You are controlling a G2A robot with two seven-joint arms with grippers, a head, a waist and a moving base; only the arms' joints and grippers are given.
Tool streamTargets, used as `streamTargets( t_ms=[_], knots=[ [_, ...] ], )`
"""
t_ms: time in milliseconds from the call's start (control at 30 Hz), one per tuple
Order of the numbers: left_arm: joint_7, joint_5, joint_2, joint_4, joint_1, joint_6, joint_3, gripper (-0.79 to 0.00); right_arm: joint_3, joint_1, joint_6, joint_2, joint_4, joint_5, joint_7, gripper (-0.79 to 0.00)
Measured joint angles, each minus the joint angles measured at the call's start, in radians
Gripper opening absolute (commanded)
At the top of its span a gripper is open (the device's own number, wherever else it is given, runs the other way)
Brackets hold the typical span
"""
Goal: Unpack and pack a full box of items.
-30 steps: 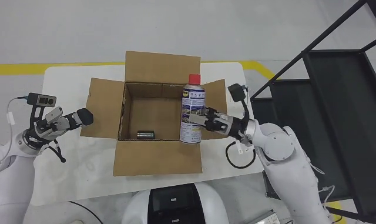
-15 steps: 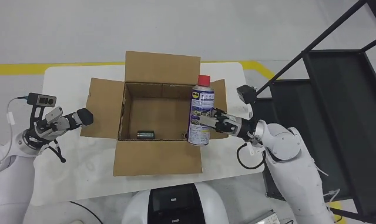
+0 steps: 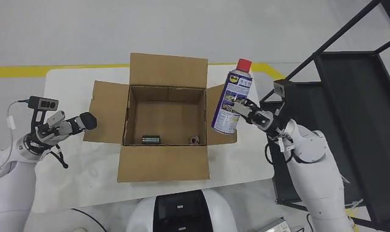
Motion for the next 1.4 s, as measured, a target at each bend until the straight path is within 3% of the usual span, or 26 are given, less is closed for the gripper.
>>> streamTargets(
  t_ms=[267, 1400],
  knots=[
    [0.000, 0.000, 0.000, 0.000, 0.000, 0.000, 0.000, 0.000, 0.114, -0.003, -0.075, 0.023, 0.126, 0.188, 0.121, -0.785],
    [0.000, 0.000, 0.000, 0.000, 0.000, 0.000, 0.000, 0.000, 0.113, -0.003, -0.074, 0.023, 0.126, 0.188, 0.121, -0.785]
  ],
)
